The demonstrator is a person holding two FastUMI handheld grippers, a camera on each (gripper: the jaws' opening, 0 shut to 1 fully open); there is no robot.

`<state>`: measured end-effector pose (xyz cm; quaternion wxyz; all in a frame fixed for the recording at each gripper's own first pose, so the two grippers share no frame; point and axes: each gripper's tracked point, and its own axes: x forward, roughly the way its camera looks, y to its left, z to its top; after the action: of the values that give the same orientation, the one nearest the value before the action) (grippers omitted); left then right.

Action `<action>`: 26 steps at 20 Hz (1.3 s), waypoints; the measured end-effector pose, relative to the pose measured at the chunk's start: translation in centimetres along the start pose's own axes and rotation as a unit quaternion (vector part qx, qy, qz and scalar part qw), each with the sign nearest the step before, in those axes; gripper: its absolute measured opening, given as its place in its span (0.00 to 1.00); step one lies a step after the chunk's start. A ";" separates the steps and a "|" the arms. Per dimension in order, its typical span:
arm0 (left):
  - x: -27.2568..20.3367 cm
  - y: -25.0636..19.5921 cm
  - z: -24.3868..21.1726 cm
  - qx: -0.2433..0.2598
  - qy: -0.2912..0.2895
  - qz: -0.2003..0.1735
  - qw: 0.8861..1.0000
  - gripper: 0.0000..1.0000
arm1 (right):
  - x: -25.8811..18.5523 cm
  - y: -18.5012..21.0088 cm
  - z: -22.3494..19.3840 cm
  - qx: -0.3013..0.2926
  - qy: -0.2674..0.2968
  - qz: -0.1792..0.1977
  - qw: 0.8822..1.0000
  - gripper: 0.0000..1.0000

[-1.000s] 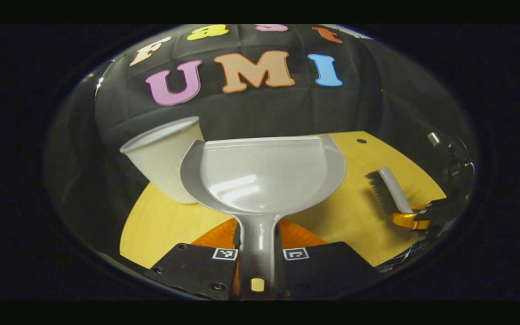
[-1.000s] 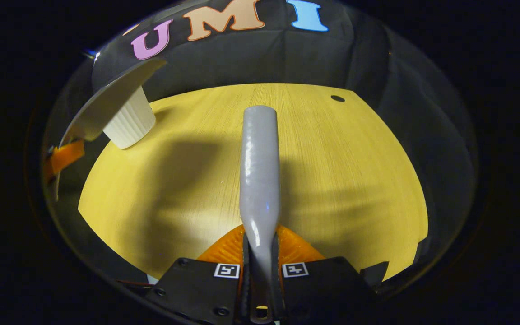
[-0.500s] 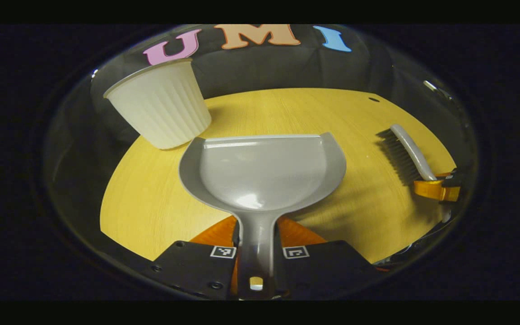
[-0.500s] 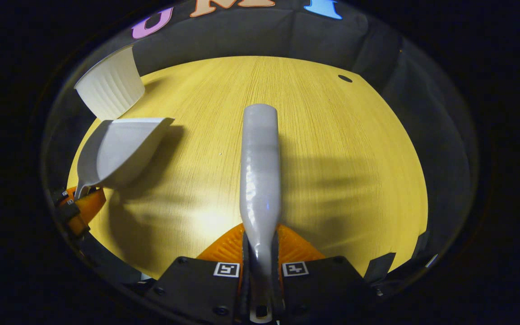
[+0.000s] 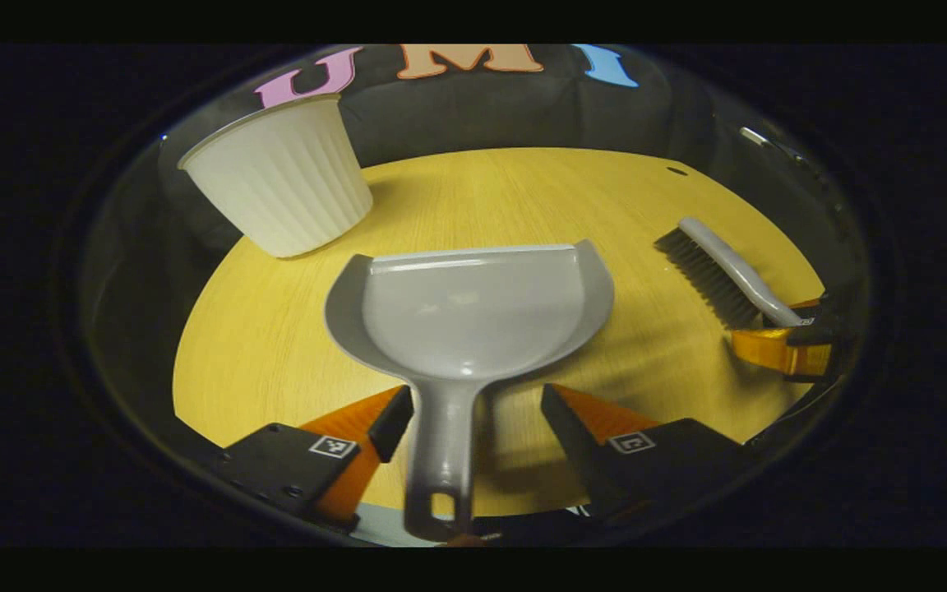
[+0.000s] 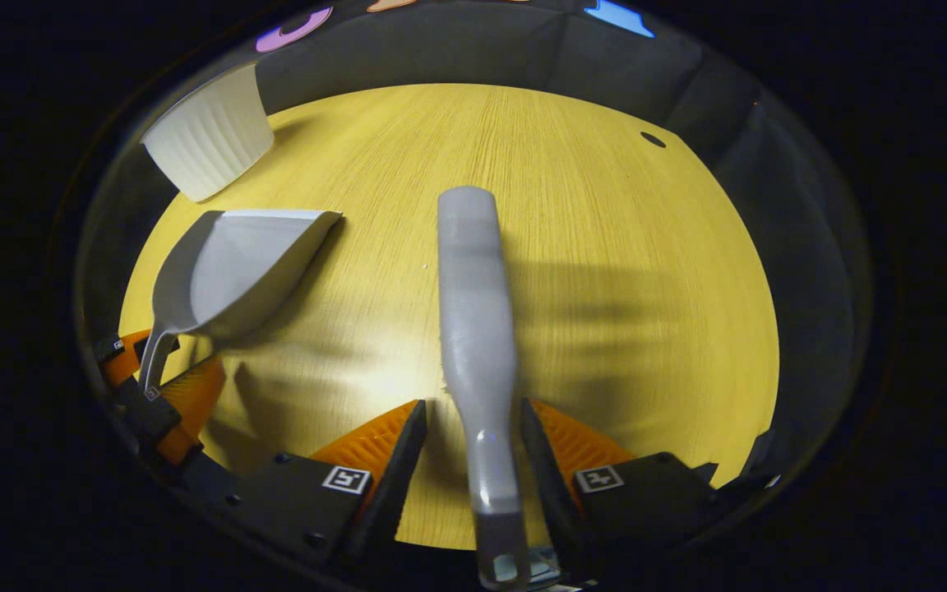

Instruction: Pick up the small broom and dustpan from the desktop, sweep the trash into the dustpan with the broom, and then empty the trash into the garbage bin.

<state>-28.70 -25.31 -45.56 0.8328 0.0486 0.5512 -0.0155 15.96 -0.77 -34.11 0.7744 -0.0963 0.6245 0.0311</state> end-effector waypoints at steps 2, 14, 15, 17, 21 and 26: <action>-0.4 0.3 0.1 0.007 -0.004 0.004 1.000 0.97 | -0.1 0.5 -0.1 -0.003 -0.009 0.000 1.000 0.94; -25.8 0.0 21.9 -0.036 -0.441 0.077 0.893 0.92 | -26.6 -2.9 12.1 -0.012 -0.549 0.037 0.835 0.98; -27.5 0.0 22.5 -0.036 -0.458 0.081 0.884 0.93 | -27.0 -3.0 11.7 -0.010 -0.566 0.036 0.824 0.98; -30.9 -1.1 23.6 -0.032 -0.487 0.067 0.870 0.93 | -25.4 -2.5 11.6 -0.002 -0.577 0.036 0.816 0.98; -34.5 -3.7 25.4 0.006 -0.522 0.016 0.853 0.92 | -26.1 -2.7 11.7 0.039 -0.598 0.017 0.800 0.98; -35.2 -4.2 24.6 0.038 -0.530 -0.015 0.847 0.92 | -27.1 -2.1 11.7 0.065 -0.610 0.001 0.790 0.99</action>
<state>-20.27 -32.87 -3.91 0.9954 0.0564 0.0254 -0.0728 21.66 1.33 -5.16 0.9988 -0.0062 0.0234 0.0430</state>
